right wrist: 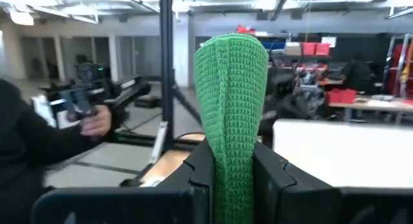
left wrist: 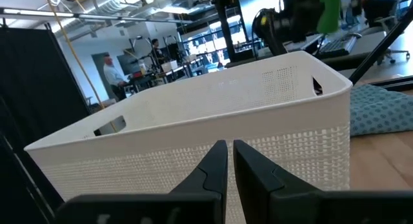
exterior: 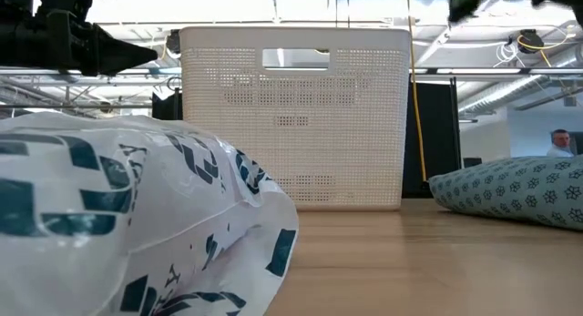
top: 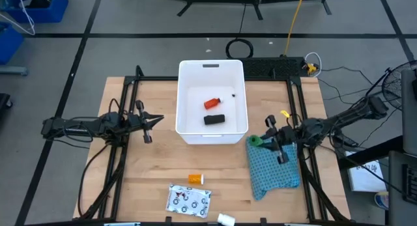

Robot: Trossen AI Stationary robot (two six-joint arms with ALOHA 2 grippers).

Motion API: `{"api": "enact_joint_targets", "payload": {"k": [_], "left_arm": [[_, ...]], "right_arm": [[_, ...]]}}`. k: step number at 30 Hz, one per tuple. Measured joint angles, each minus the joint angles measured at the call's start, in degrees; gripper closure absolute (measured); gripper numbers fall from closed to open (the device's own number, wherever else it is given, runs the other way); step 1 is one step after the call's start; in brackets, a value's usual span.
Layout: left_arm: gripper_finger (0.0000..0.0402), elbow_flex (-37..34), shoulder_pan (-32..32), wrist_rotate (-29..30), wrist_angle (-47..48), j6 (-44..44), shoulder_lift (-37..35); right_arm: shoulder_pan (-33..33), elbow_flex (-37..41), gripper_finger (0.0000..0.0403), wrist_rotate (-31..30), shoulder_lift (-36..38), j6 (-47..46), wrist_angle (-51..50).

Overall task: Pick & place medical supplies in basket/bin
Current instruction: Put the green bandage into the bin

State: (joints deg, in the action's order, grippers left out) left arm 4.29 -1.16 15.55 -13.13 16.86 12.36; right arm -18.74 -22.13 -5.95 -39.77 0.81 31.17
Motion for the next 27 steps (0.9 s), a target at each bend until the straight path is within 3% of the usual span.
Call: {"api": "enact_joint_targets", "payload": {"k": [6,10,16,21,27], "left_arm": [[0.0371,0.0,0.0,0.0,0.0,-0.9,0.0],[0.0371,0.0,0.0,0.0,0.0,-2.6,0.0],[0.0371,0.0,0.0,0.0,1.5,-4.1,0.0],[0.0371,0.0,0.0,0.0,1.9,-4.3,0.0],[0.0371,0.0,0.0,0.0,1.8,-4.3,0.0]], "right_arm": [[7.1,-26.8,0.0356,-0.1,-10.0,5.6,-25.4],[17.0,-46.3,0.0356,0.2,-19.3,5.0,-38.8],[33.0,-69.6,0.0356,7.6,-34.2,9.4,-59.0],[40.8,-75.8,0.0355,17.1,-46.2,11.0,-61.4],[41.9,-75.8,0.0354,24.8,-60.1,20.2,-67.8]]}}
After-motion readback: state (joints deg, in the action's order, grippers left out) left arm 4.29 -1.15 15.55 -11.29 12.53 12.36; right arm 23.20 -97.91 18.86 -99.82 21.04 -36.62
